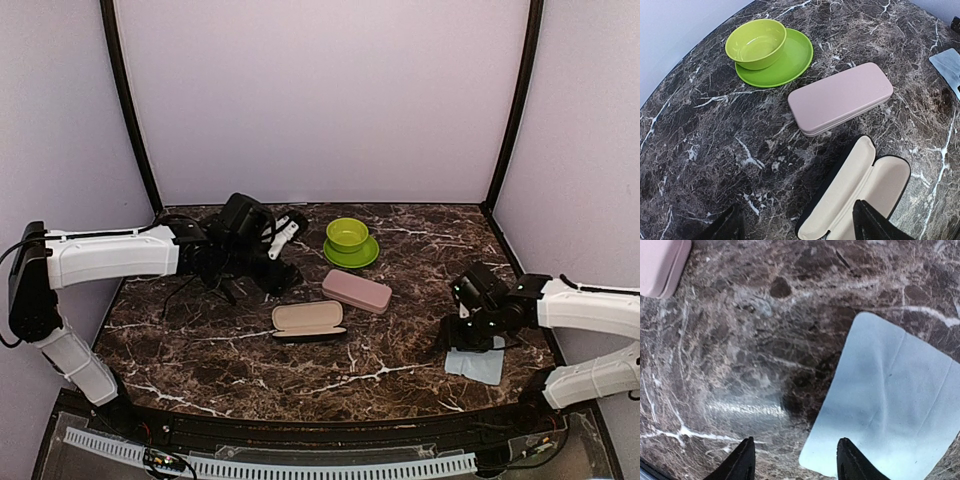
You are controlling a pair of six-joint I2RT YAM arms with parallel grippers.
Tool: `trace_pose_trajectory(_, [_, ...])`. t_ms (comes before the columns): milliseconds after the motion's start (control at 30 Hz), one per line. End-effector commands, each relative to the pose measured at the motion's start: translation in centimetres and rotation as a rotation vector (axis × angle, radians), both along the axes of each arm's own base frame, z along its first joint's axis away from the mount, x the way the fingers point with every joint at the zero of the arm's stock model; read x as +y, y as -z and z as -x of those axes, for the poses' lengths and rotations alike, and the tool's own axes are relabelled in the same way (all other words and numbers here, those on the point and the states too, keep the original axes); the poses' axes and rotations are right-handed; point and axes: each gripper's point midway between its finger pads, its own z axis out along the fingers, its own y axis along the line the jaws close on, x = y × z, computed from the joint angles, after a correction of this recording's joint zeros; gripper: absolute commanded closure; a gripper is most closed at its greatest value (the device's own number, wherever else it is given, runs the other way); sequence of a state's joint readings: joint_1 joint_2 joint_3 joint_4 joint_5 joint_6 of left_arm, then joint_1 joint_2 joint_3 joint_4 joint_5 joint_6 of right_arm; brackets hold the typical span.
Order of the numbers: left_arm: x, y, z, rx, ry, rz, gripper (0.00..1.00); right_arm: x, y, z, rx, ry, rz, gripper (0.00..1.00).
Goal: Organize the sunglasses
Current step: Adjust the opened sunglasses case at the center of the board, then move the glasses cleaning cloth to the corner of the board.
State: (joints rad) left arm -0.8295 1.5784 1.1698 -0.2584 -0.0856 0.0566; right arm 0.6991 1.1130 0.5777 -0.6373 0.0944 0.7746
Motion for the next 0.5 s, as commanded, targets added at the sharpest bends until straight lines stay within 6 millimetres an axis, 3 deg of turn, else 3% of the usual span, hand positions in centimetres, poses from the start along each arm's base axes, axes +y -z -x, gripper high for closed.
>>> trace_pose_trajectory(0, [-0.7,-0.2,0.8,0.028,0.011,0.047,0.24,-0.5,0.9,1.3,0.041,0.052,0.004,0.48])
trace_pose_trajectory(467, [-1.9,1.1,2.0,0.047,0.037,0.011,0.24,-0.4,3.5,3.7,0.093,0.009,0.046,0.65])
